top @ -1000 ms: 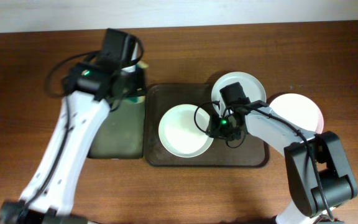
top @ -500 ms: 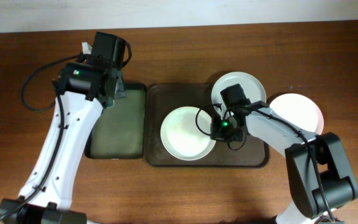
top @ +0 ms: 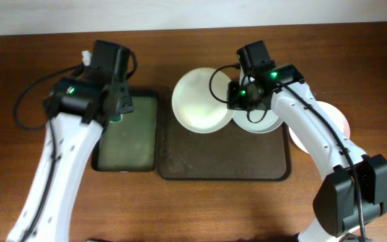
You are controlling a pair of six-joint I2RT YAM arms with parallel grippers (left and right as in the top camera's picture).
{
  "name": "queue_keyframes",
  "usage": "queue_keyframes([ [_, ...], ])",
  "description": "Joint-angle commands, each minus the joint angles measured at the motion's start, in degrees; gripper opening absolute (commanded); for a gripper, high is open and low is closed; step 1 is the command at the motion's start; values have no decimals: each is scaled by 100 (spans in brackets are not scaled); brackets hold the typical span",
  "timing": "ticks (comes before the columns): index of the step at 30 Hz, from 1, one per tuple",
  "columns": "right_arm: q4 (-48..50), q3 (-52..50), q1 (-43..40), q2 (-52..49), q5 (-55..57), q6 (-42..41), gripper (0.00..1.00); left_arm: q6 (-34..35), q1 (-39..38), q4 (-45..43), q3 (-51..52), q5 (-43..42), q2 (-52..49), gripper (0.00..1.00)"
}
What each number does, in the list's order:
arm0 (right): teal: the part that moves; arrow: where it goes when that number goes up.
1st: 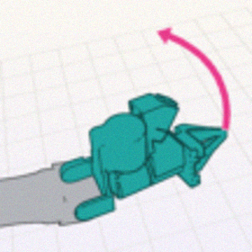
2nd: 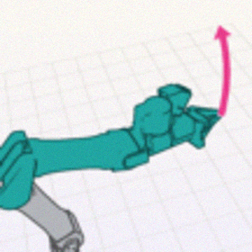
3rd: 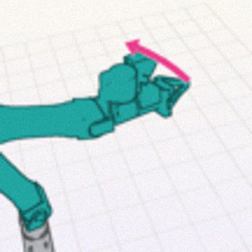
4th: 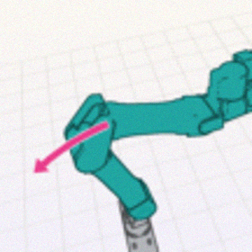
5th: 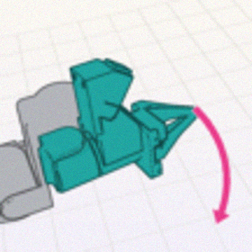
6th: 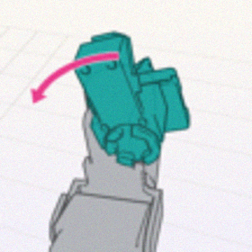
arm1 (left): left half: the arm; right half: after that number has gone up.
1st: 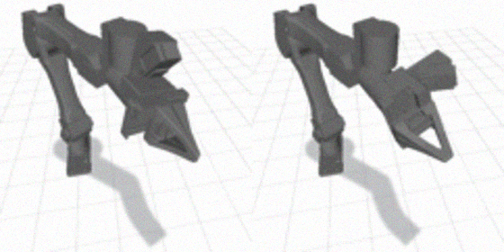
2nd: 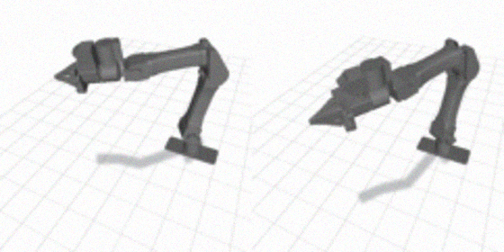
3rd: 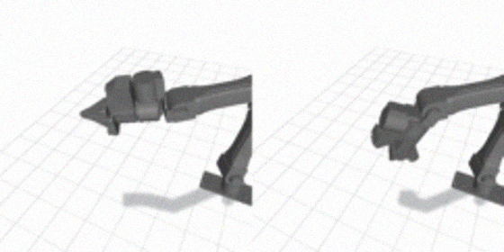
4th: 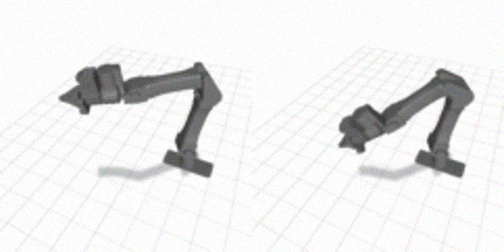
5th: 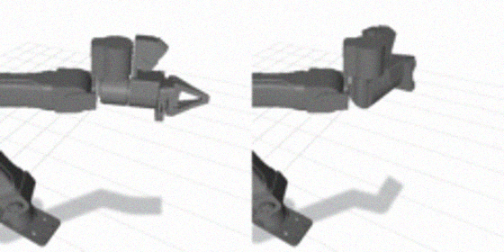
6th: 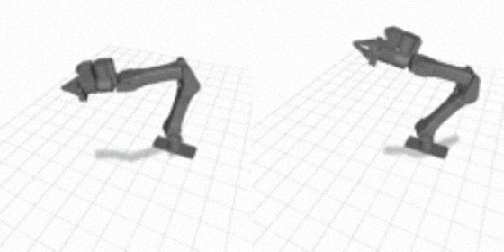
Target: Clean dirty plates on tray and stack at the side
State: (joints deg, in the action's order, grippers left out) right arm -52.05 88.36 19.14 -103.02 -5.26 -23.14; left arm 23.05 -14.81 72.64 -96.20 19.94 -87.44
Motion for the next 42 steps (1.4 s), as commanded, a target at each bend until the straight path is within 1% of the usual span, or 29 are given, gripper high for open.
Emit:
queue_keyframes([
  [1, 476, 131, 474, 28, 417, 20, 4, 96, 35, -15, -15, 39, 839, 0],
  [4, 1027, 131, 870, -44, 608, 20, 4, 96, 35, -15, -15, 39, 1145, 0],
  [6, 1659, 129, 1375, -201, 973, 22, 4, 94, 35, -2, -15, 39, 1351, 0],
  [9, 2164, 129, 1858, -450, 1399, 28, 4, 92, 35, 35, -15, 42, 1427, 0],
  [11, 2463, 129, 2223, -671, 1943, 234, 4, 92, 35, 52, -15, 44, 1429, 0],
  [14, 2903, 129, 2693, -914, 3012, 1067, 4, 87, 35, 55, -15, 103, 1429, 0],
  [16, 3248, 131, 2968, -931, 3941, 1902, 4, 26, 35, 59, -15, 197, 1429, 1],
  [19, 4065, 160, 3342, -866, 5598, 3432, 4, 26, 35, 81, -15, 238, 1429, 2],
  [20, 4271, 162, 3412, -855, 5855, 3788, 4, 26, 35, 81, -15, 238, 1429, 1],
  [21, 4682, 162, 3545, -844, 6253, 4531, 4, 26, 35, 81, -15, 238, 1429, 1],
  [23, 5115, 162, 3711, -844, 6553, 5401, 4, 26, 35, 76, -15, 238, 1429, 1],
  [25, 5198, 162, 3829, -846, 6570, 5687, 4, 26, 35, 74, -15, 238, 1429, 1],
  [30, 5193, 160, 3897, -846, 6566, 5670, 4, 26, 35, 79, -15, 234, 1429, 1],
  [32, 5187, 160, 3858, -846, 6548, 5366, 8, 26, 35, 96, -15, 236, 1429, 1],
  [34, 5036, 160, 3827, -846, 6551, 4706, 9, 28, 35, 114, -15, 234, 1429, 1],
  [36, 4658, 160, 3805, -846, 6531, 3661, 9, 28, 35, 131, -15, 234, 1429, 1],
  [37, 4330, 160, 3781, -846, 6345, 3088, 9, 28, 35, 142, -15, 234, 1429, 1],
  [39, 3764, 160, 3724, -846, 5584, 2273, 6, 28, 35, 164, -15, 234, 1429, 1],
  [40, 3506, 160, 3650, -846, 4994, 1902, 4, 26, 35, 166, -15, 234, 1429, 1],
  [42, 3263, 162, 3497, -778, 4186, 1370, 4, 26, 35, 166, -15, 234, 1429, 0],
])
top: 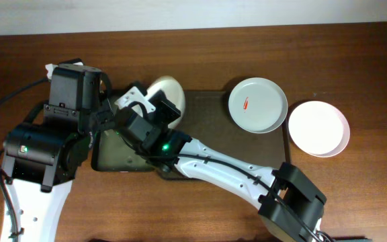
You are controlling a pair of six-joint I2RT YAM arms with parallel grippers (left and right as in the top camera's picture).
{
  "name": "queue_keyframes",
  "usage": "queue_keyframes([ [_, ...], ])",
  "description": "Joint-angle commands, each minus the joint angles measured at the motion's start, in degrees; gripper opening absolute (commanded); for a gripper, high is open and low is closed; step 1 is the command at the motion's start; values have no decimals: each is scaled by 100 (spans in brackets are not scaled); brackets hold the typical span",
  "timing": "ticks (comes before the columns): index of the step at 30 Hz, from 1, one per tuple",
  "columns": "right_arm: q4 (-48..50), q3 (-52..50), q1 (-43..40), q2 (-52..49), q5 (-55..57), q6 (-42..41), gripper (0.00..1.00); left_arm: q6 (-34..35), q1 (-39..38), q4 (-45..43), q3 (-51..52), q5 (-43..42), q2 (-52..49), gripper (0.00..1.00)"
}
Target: Clean dirty plates on tray and stack at the side
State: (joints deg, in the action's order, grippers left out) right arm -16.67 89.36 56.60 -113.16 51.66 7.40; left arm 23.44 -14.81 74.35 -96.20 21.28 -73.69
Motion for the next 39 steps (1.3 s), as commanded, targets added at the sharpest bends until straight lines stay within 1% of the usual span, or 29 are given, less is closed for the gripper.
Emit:
queue_keyframes([
  [1, -332, 61, -345, 306, -1836, -1917, 4, -11, 35, -4, -15, 101, 55, 1],
  [3, -369, 61, -669, 595, -2820, -2352, 4, -11, 35, -7, -15, 101, 52, 0],
  [4, -374, 61, -826, 721, -3226, -2463, 4, -11, 35, -7, -15, 101, 52, 0],
  [5, -431, 61, -1152, 951, -3995, -2577, 4, -11, 35, -7, -15, 101, 52, 0],
  [6, -509, 61, -1346, 1064, -4382, -2597, 4, -13, 35, -7, -15, 101, 52, 0],
  [7, -601, 61, -1547, 1161, -4758, -2597, 8, -11, 35, -7, -15, 101, 55, 0],
  [8, -758, 61, -1808, 1250, -5281, -2627, 25, -11, 35, -7, -15, 101, 52, 0],
  [9, -944, 61, -2087, 1309, -5827, -2706, 39, -11, 35, -9, -15, 98, 52, 0],
  [10, -1104, 61, -2328, 1318, -6330, -2723, 46, -11, 35, -11, -15, 101, 52, 0],
  [11, -1279, 61, -2551, 1316, -6804, -2721, 51, -11, 35, -9, -15, 98, 52, 0],
  [12, -1521, 59, -2774, 1292, -7208, -2723, 53, -11, 35, -9, -15, 98, 50, 0],
  [14, -2068, 59, -3165, 1237, -7665, -2721, 54, -11, 35, -9, -15, 92, 28, 1],
  [16, -2706, 55, -3423, 1193, -7628, -2688, 54, -11, 35, -9, -15, 52, -17, 1],
  [17, -2994, 55, -3501, 1169, -7591, -2533, 52, -11, 35, -7, -15, 52, -61, 1],
  [20, -3617, -63, -3486, 1152, -6933, -2422, 47, -11, 35, -2, -15, 52, -177, 1],
  [21, -3768, -133, -3436, 1150, -6699, -2433, 44, -11, 35, 0, -15, 52, -208, 1],
  [23, -3799, -341, -3318, 1143, -6437, -2490, 43, -11, 35, 2, -15, 42, -249, 1],
  [25, -3757, -621, -3204, 1143, -6052, -2920, 43, -11, 35, 0, -15, -42, -269, 1],
  [28, -3182, -1200, -3080, 1141, -5869, -3204, 43, -11, 35, 2, -15, -114, -271, 1],
  [36, -1259, -2511, -3034, 1141, -5668, -3351, 42, -11, 35, 13, -15, -114, -271, 1],
  [39, -835, -2787, -3034, 1141, -5545, -3475, 42, -11, 35, 11, -15, -114, -271, 1],
])
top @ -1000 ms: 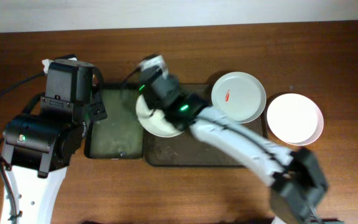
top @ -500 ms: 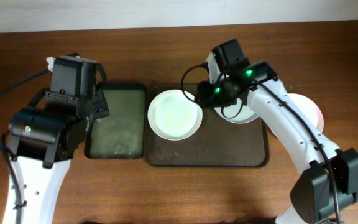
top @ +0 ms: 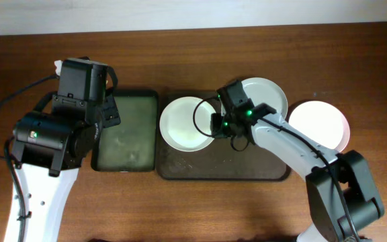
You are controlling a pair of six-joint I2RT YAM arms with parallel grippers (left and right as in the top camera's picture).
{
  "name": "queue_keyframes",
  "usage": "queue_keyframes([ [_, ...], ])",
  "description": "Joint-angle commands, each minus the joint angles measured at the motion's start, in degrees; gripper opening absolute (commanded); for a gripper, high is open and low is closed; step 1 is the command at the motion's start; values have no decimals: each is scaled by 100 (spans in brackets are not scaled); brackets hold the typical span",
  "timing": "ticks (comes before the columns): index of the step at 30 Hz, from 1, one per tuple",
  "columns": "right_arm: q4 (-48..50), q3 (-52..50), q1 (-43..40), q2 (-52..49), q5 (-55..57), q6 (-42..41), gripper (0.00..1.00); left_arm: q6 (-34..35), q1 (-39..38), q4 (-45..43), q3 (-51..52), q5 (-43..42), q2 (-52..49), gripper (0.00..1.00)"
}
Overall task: Clean dirty plates on tray and stack at the side
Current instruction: 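Carry the plate right and stack it on the plates beside the tray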
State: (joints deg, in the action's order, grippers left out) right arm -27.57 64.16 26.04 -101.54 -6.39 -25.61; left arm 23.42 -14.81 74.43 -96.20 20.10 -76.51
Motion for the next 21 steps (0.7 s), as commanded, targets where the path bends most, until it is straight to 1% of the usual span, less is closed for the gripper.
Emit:
queue_keyframes([
  [1, 411, -341, 22, -22, 260, -173, 42, -9, 35, 2, -15, 4, 11, 1],
  [6, 942, -551, 22, -22, 262, -175, 41, -9, 35, 2, -15, 4, 11, 0],
  [10, 1073, -566, 22, -76, 262, -175, 40, -9, 35, 2, -15, 2, 11, 0],
  [17, 1231, -566, 26, -505, 258, -195, 38, -9, 35, 2, -15, 2, 11, 0],
  [21, 1335, -503, 24, -468, 39, -192, 6, -9, 35, 7, -15, 2, 11, 0],
])
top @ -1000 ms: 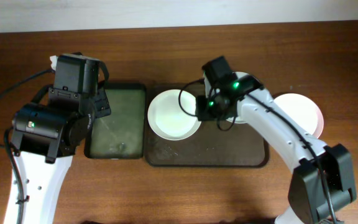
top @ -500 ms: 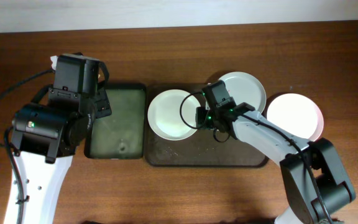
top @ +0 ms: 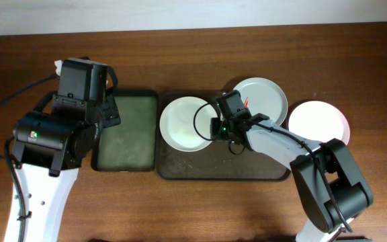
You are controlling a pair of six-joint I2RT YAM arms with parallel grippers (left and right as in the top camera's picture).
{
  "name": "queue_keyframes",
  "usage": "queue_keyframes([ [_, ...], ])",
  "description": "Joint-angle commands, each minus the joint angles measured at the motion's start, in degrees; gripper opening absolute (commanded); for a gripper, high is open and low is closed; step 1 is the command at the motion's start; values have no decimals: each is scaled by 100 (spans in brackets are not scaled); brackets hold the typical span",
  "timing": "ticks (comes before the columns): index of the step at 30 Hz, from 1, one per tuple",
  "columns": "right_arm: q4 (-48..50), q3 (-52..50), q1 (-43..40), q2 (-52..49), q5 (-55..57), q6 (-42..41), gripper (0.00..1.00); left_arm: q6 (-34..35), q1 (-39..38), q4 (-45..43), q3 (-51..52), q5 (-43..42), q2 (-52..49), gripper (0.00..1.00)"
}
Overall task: Clean dirty plates on tray and stack at the side
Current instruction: 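Carry the plate right and stack it on the plates beside the tray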
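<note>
A clean-looking white plate [top: 182,124] lies on the left part of the dark brown tray [top: 247,168]. My right gripper [top: 213,126] is at that plate's right rim and seems shut on it. A second white plate [top: 266,104] with a red smear sits at the tray's back right corner. A third white plate [top: 321,126] lies on the table to the right of the tray. My left gripper [top: 108,113] hangs over the left edge of the green basin [top: 127,138]; its fingers are hidden under the wrist.
The green basin stands directly left of the tray, edge to edge. The left arm's bulky body covers the table left of the basin. Bare wooden table runs along the front and back.
The white plate and the right gripper at its rim stay almost where they were. The right arm's forearm and elbow have dropped closer to the tray. The left arm has not moved.
First the right gripper held the white plate at the tray's back, next to the smeared plate, with the left gripper over the basin. Then the plate was tilted over the basin near the left gripper. After that it was back over the tray's left part, where it lies now.
</note>
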State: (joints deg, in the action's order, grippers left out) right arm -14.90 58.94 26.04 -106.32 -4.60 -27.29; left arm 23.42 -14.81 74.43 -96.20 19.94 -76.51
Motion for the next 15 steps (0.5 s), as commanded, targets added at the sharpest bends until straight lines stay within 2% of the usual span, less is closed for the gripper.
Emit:
queue_keyframes([
  [1, 61, 83, 20, 26, -258, -22, 4, -9, 35, 7, -15, 17, 11, 0],
  [5, -413, 673, -151, 479, -1191, -22, 4, -11, 35, 31, -15, 17, 11, 0],
  [8, -1209, 1158, -485, 992, -1292, 48, 4, -11, 35, 55, -15, 17, 11, 0],
  [12, -2033, 1386, -1329, 1646, -1296, 155, 4, -11, 35, 153, -15, 20, 11, 0],
  [15, -2564, 1386, -2417, 2028, -1298, 446, 4, -11, 35, 144, -15, 20, 11, 0],
])
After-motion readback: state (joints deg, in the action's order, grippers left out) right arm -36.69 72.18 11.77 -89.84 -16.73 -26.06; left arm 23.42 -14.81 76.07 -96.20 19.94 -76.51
